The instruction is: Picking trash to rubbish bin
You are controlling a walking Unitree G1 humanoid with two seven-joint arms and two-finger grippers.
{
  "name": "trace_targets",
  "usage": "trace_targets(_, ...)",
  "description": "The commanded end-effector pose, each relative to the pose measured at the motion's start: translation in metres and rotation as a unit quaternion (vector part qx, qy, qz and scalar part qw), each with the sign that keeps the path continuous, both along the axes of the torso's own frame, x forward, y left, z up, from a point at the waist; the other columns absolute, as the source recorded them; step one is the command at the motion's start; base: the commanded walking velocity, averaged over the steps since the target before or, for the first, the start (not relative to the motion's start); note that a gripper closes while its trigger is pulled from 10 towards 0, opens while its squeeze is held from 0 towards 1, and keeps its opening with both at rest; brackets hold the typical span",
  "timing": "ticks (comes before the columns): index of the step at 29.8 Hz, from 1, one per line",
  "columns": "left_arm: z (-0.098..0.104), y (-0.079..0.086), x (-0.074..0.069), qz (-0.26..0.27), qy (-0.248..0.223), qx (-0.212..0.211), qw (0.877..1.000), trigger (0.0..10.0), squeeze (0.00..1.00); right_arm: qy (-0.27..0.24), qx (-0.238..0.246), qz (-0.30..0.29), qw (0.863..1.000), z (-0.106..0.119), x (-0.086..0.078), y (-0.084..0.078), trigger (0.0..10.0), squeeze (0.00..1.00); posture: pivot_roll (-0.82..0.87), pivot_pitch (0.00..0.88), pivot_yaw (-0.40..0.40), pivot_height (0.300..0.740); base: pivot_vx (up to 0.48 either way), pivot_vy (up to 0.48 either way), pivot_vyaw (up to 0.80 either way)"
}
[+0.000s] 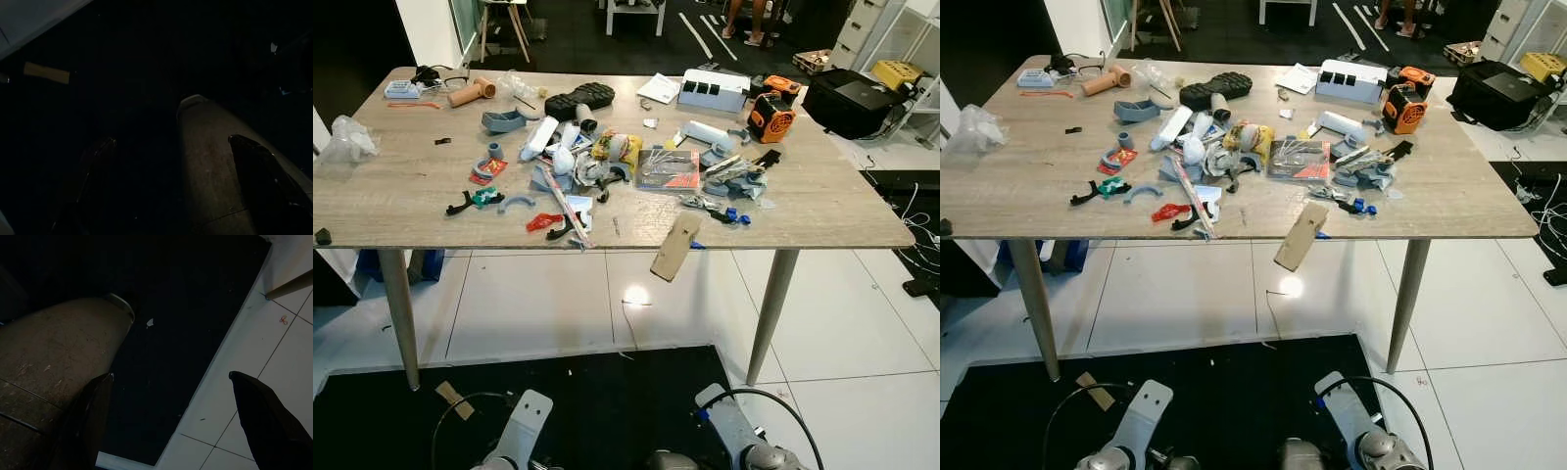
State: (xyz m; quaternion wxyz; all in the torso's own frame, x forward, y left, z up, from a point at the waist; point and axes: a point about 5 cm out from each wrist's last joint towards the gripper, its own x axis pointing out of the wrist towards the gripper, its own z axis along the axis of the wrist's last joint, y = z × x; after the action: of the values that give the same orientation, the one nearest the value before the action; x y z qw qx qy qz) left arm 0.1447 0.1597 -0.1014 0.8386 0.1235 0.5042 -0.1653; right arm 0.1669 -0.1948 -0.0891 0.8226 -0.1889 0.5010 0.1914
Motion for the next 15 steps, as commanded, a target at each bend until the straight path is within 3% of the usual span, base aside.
trace_targets(1,-0.006,0.000,-0.017,-0.014,0.029,0.002,0.999,10.0,0.00,0.016,-0.003,0.008,1.000,-0.004,-0.009,-0.001,10.0,0.00,-0.01,0.068,-0.050,0.740,0.000,0.000,0.00)
trace_targets(3,-0.009,0.002,-0.029,-0.016,0.033,0.002,0.999,10.0,0.00,0.016,-0.004,0.009,1.000,-0.004,-0.010,-0.001,10.0,0.00,-0.01,0.068,-0.050,0.740,0.000,0.000,0.00)
trace_targets(5,-0.010,0.002,-0.032,-0.017,0.034,0.002,0.999,10.0,0.00,0.015,-0.004,0.009,1.000,-0.004,-0.010,-0.002,10.0,0.00,-0.01,0.066,-0.049,0.740,0.000,0.000,0.00)
trace_targets(15,-0.010,0.001,-0.034,-0.021,0.034,0.004,0.999,10.0,0.00,0.013,-0.007,0.009,1.000,-0.004,-0.009,-0.002,10.0,0.00,-0.01,0.060,-0.049,0.740,0.000,0.000,0.00)
